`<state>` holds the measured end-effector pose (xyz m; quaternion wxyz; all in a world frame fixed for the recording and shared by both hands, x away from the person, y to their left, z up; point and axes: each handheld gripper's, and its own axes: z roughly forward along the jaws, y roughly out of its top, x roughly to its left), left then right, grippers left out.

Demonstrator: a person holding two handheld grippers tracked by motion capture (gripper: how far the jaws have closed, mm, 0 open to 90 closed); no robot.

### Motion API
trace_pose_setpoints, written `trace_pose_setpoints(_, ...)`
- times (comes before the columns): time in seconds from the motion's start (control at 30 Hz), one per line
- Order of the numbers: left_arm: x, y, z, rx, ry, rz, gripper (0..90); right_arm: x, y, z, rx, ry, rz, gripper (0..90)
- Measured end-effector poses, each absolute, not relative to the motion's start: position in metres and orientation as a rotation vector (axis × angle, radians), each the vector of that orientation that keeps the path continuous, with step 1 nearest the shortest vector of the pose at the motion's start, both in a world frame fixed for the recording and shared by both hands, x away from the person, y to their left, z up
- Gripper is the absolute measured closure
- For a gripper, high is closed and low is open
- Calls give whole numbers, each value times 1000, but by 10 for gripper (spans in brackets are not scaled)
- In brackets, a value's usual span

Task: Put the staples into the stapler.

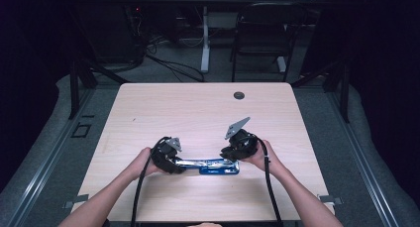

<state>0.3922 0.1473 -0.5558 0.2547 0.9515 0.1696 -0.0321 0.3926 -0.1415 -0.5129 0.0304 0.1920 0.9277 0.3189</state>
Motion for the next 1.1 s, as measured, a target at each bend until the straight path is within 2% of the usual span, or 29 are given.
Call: trace_pose_setpoints(1.1,392,147,-556,2586,463,-90,607,395,-139,-523,450,2903,982,782)
